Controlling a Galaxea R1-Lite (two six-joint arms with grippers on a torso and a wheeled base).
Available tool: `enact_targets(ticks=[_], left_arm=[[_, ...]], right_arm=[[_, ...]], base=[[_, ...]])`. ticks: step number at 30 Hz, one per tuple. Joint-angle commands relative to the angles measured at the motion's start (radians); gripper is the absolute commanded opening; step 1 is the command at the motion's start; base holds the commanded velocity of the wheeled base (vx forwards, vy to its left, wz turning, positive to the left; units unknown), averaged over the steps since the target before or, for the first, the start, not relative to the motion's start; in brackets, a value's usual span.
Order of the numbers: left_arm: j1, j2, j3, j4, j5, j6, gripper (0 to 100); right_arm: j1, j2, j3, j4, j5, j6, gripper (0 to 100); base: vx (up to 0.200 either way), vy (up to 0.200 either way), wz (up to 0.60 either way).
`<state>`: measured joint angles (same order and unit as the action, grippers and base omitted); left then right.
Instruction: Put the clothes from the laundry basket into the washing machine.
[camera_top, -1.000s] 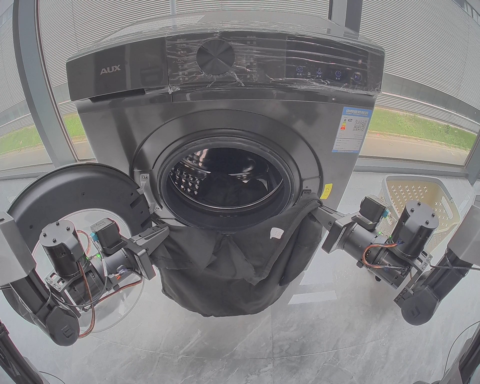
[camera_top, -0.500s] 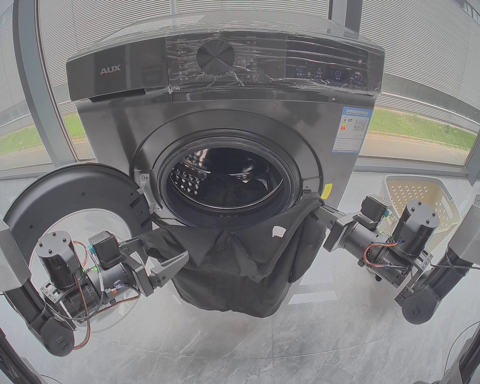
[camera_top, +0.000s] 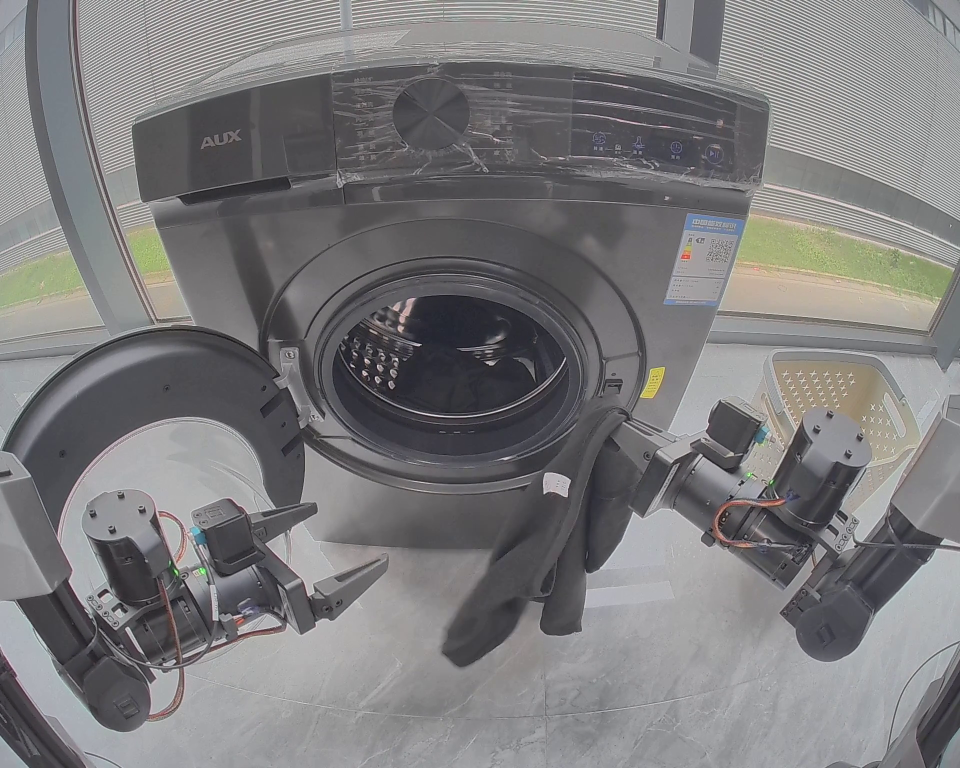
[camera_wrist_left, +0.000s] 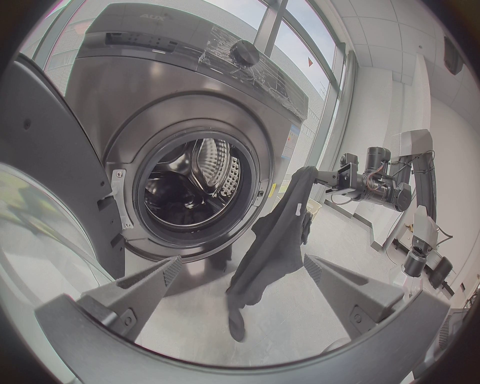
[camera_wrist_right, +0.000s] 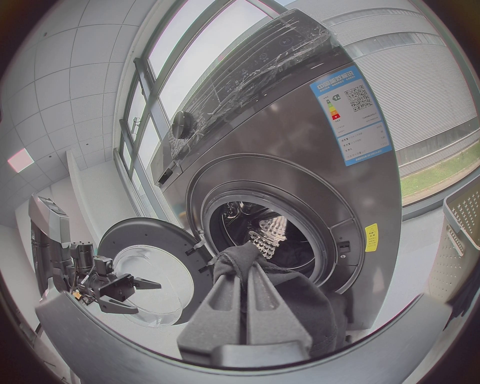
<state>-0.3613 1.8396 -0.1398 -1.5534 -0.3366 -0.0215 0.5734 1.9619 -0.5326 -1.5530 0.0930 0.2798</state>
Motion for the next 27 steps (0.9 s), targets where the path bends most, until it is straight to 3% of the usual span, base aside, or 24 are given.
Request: enact_targets(ticks=[1,9,18,27], left_arm=[[-0.016,0.043,-0.007,-0.001,0.005,0.002,100],[-0.028,0.175,-0.078,-0.002,0.004,0.009,100],[-0.065,0.276,-0.224,-0.002,0.001,0.006,100],[-0.117,0.316,-0.238,-0.004,0.002,0.011,100]], right_arm=[[0.025,0.003,-0.006,-0.009,-0.001,0.002,0],[0.082,0.002,-0.061,-0.009,0.001,-0.001,0],[0.14,-0.014,-0.061,-0.007,0.001,0.001,0],[0.177,-0.006,-0.103,-0.006,-0.001,0.001,0]], base=[[0.0,0.0,0.0],[0.0,0.0,0.0],[0.0,0.0,0.0],[0.0,0.0,0.0]])
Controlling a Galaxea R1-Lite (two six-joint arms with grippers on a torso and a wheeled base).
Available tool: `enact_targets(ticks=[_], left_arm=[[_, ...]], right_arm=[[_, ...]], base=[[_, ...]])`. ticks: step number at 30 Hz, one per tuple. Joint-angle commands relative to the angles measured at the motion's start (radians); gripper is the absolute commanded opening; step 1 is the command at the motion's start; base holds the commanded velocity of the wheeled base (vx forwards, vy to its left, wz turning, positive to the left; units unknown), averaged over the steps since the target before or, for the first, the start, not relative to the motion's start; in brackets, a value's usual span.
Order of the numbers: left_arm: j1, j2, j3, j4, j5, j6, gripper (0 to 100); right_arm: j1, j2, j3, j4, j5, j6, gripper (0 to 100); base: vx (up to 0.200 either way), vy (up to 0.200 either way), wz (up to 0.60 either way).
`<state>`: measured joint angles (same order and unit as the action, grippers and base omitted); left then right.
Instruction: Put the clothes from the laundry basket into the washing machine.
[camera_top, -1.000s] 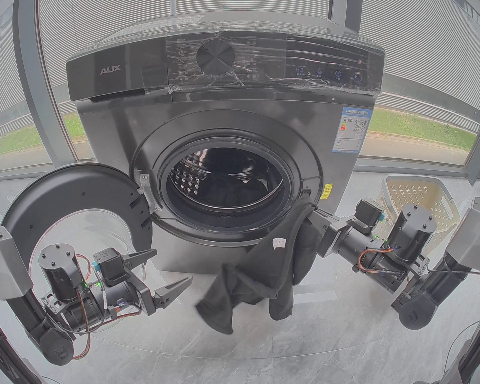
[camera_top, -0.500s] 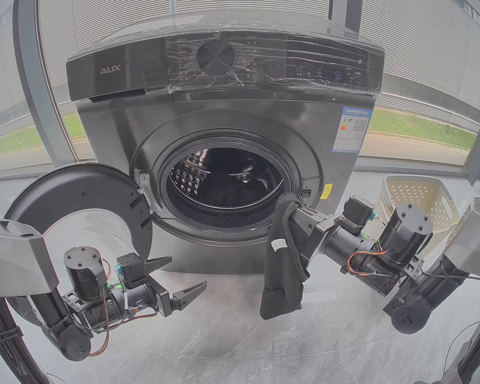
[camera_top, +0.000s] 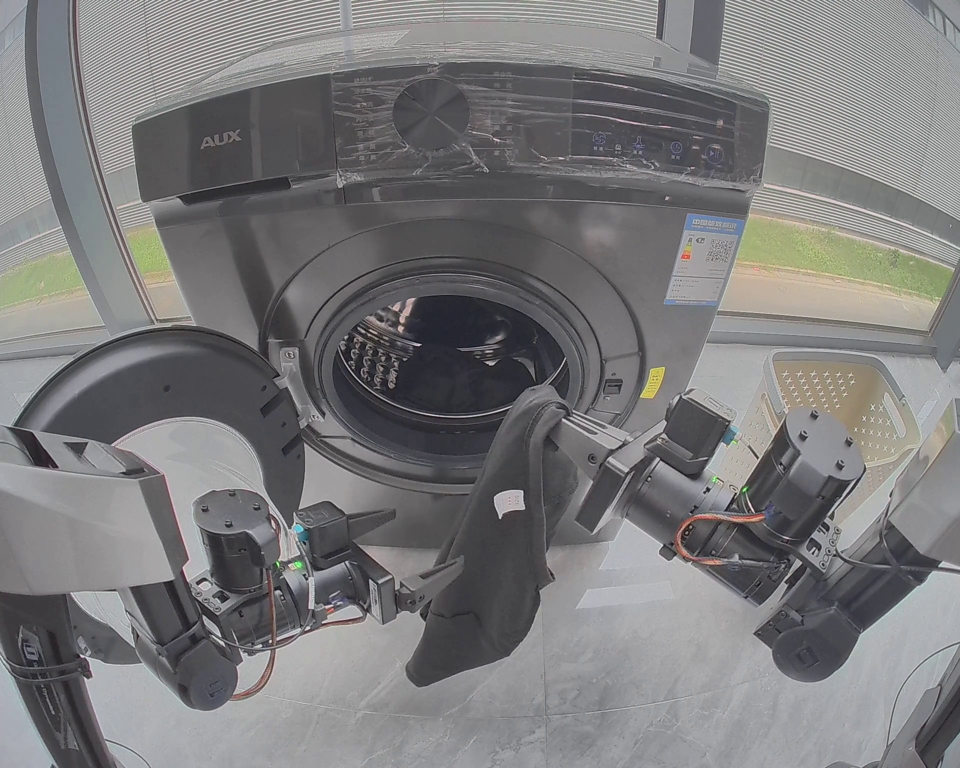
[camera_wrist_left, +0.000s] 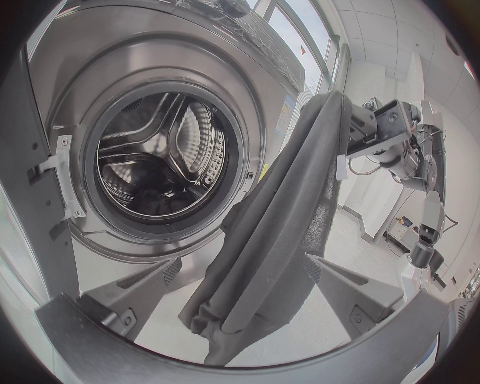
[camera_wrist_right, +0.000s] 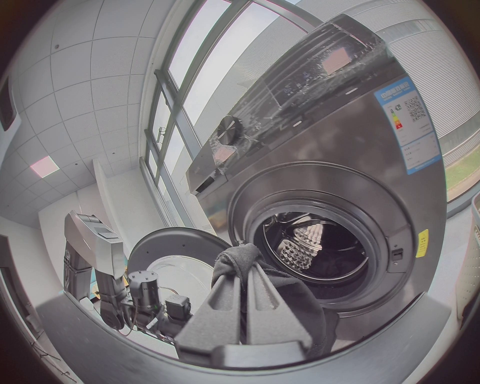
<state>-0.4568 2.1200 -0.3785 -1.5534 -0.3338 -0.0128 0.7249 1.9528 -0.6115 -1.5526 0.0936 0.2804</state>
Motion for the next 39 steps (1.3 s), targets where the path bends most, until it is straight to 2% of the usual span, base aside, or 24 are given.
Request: enact_targets(ticks=[1,12,24,30,34,39], left_arm=[[-0.023,0.035,0.003,-0.002,-0.001,0.002,100],[-0.029,0.092,-0.008,-0.004,0.001,0.007,100],[-0.052,0.095,-0.014,-0.004,-0.014,0.004,100],[-0.082,0.141,-0.049,-0.004,-0.013,0.007,100],[-0.079,0.195,-0.083,-0.004,-0.011,0.017,100],[-0.066,0.265,-0.166,-0.002,-0.001,0.014,100]], right_arm=[[0.03,0.005,-0.025,-0.006,-0.003,0.0,0],[0.094,0.005,-0.039,-0.003,-0.006,0.003,0],[0.105,0.014,-0.044,-0.004,-0.008,0.008,0],[0.105,0.012,-0.034,-0.006,-0.009,0.008,0],[0.114,0.009,-0.031,-0.006,-0.011,0.006,0],[0.119,0.005,-0.025,-0.006,-0.012,0.006,0]], base=[[0.0,0.0,0.0],[0.0,0.0,0.0],[0.0,0.0,0.0],[0.0,0.0,0.0],[0.0,0.0,0.0],[0.0,0.0,0.0]])
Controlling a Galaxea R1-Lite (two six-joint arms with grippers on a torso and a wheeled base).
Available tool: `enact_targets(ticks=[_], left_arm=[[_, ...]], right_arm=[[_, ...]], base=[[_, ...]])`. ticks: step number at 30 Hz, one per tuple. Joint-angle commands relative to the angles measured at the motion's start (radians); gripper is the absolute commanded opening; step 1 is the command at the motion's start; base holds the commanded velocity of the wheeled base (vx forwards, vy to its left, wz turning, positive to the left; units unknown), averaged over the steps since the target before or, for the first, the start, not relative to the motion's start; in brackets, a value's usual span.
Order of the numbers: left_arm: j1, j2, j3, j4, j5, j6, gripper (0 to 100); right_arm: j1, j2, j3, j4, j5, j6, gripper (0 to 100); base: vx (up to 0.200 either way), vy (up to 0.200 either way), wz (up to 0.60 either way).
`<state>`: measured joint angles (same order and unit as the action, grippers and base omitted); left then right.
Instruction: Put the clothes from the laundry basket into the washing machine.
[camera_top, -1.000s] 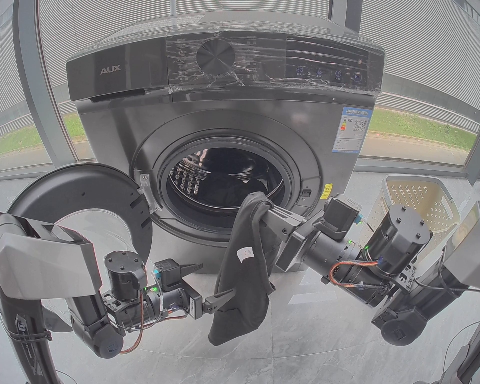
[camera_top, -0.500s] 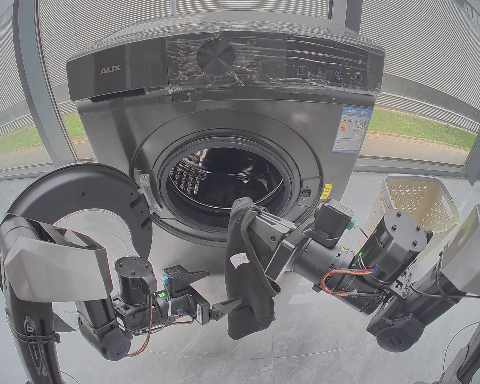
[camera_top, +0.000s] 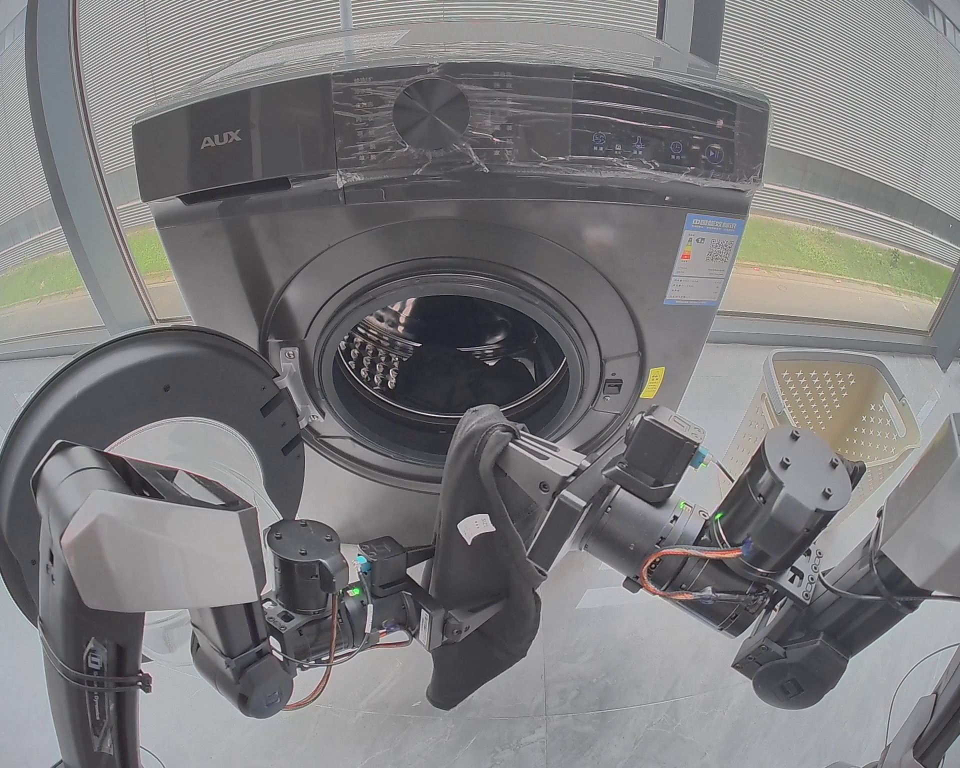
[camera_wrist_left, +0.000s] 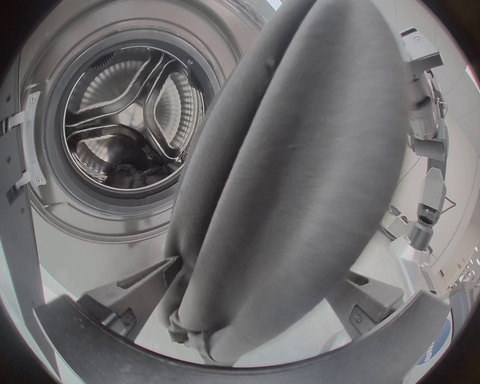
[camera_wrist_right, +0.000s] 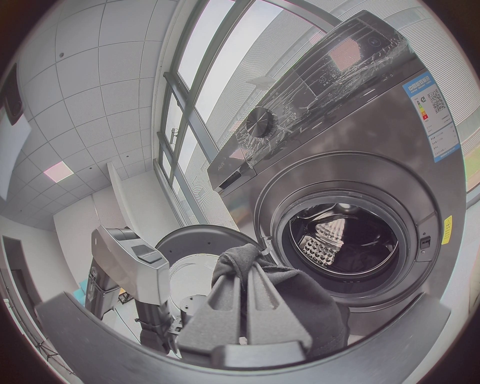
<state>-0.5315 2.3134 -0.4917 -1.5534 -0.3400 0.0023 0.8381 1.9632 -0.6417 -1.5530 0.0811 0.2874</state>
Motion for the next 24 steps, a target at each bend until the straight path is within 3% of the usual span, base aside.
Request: enact_targets(ticks=[1,3,4,12,19,24], left_arm=[[0.018,0.095,-0.087,-0.002,0.01,0.001,100],[0.019,0.096,-0.093,-0.002,0.013,0.001,100],[0.019,0.095,-0.093,-0.004,0.015,0.001,0],[0.015,0.012,-0.039,-0.005,0.006,-0.001,0],[0.005,-0.146,0.11,-0.005,-0.011,0.004,0],[0.011,-0.344,0.288,-0.002,-0.106,0.004,0]], right_arm=[[0.004,-0.006,0.008,-0.006,0.0,0.001,0],[0.003,-0.006,0.011,-0.007,0.0,0.001,0],[-0.001,-0.004,0.011,-0.006,0.0,0.001,0],[-0.028,0.02,-0.021,-0.006,0.003,0.001,0],[-0.088,0.083,-0.096,-0.004,0.005,0.001,0],[-0.163,0.152,-0.164,-0.004,0.003,0.001,0]], base=[[0.0,0.0,0.0],[0.0,0.0,0.0],[0.0,0.0,0.0],[0.0,0.0,0.0],[0.0,0.0,0.0],[0.0,0.0,0.0]])
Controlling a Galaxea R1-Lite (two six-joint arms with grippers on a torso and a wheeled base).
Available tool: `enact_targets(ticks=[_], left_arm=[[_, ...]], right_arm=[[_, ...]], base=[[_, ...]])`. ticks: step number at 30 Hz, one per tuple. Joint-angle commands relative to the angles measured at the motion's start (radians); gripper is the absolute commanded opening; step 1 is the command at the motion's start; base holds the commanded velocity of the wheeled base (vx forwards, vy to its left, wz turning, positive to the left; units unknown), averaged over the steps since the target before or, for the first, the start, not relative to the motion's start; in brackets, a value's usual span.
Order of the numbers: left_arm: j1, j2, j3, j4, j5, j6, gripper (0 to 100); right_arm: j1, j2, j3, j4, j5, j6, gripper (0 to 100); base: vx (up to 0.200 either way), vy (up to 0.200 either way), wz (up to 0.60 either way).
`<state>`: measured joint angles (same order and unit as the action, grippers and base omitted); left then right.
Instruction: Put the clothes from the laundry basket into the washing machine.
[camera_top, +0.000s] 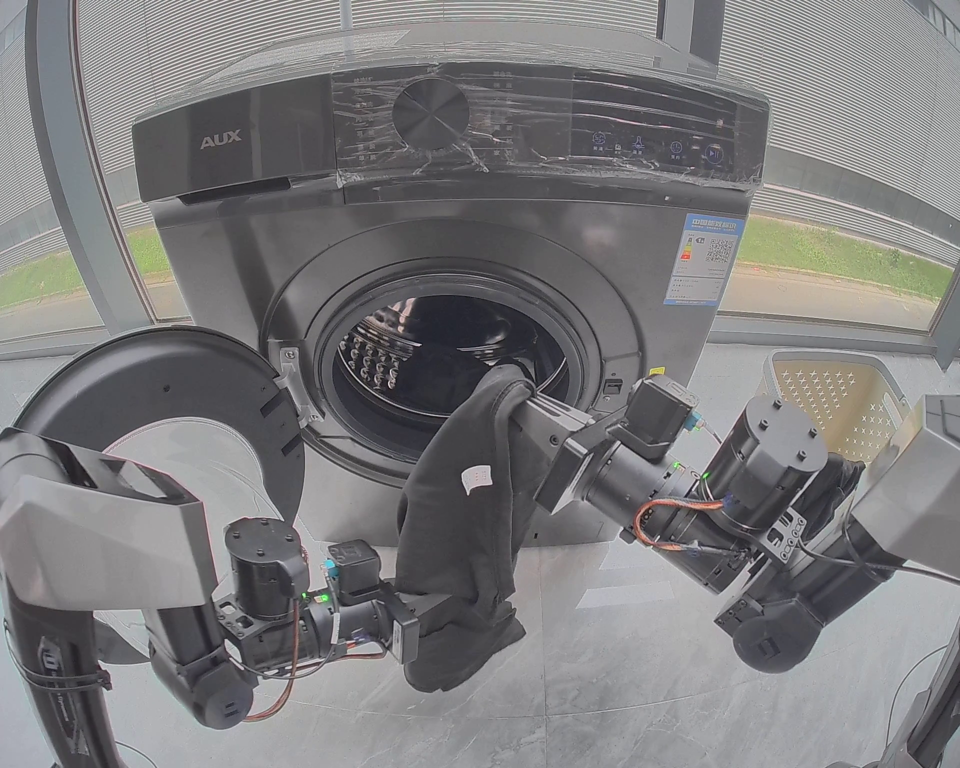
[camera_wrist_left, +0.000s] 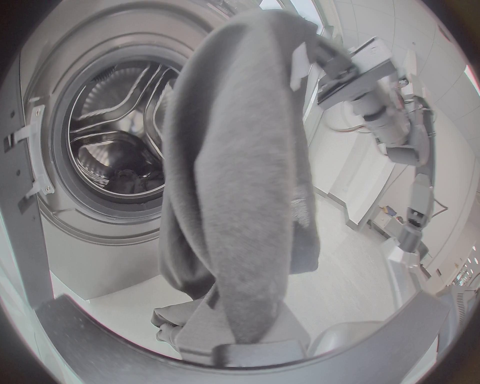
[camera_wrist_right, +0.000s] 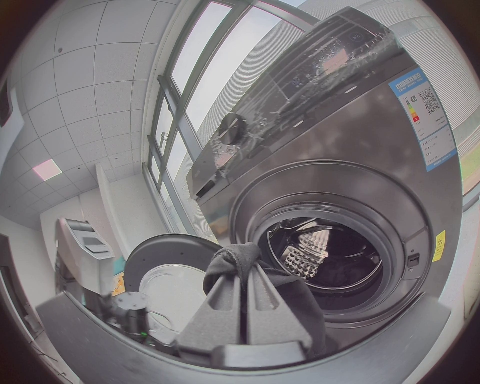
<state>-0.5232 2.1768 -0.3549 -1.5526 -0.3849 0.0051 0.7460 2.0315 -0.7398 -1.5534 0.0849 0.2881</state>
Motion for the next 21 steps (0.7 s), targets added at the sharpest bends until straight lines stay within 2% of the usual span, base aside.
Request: enact_targets(ticks=[1,4,8,14,17,21], left_arm=[[0.003,-0.212,0.157,-0.003,-0.065,-0.001,0],[0.009,-0.316,0.243,-0.003,-0.124,-0.01,0],[0.008,-0.379,0.286,-0.001,-0.183,-0.013,0],[0.031,-0.384,0.261,-0.004,-0.184,-0.014,0],[0.078,-0.379,0.232,-0.003,-0.186,-0.024,0],[0.091,-0.374,0.228,-0.003,-0.186,-0.039,0]], right_arm=[[-0.071,0.087,-0.067,-0.004,-0.001,0.0,0],[-0.106,0.13,-0.09,-0.007,-0.001,0.0,0],[-0.128,0.171,-0.098,-0.007,0.004,0.002,0],[-0.12,0.2,-0.092,-0.007,0.007,0.002,0],[-0.114,0.207,-0.043,-0.005,0.021,-0.001,0],[-0.103,0.208,-0.003,-0.007,0.041,-0.001,0]], base=[[0.0,0.0,0.0],[0.0,0.0,0.0],[0.0,0.0,0.0],[0.0,0.0,0.0],[0.0,0.0,0.0],[0.0,0.0,0.0]])
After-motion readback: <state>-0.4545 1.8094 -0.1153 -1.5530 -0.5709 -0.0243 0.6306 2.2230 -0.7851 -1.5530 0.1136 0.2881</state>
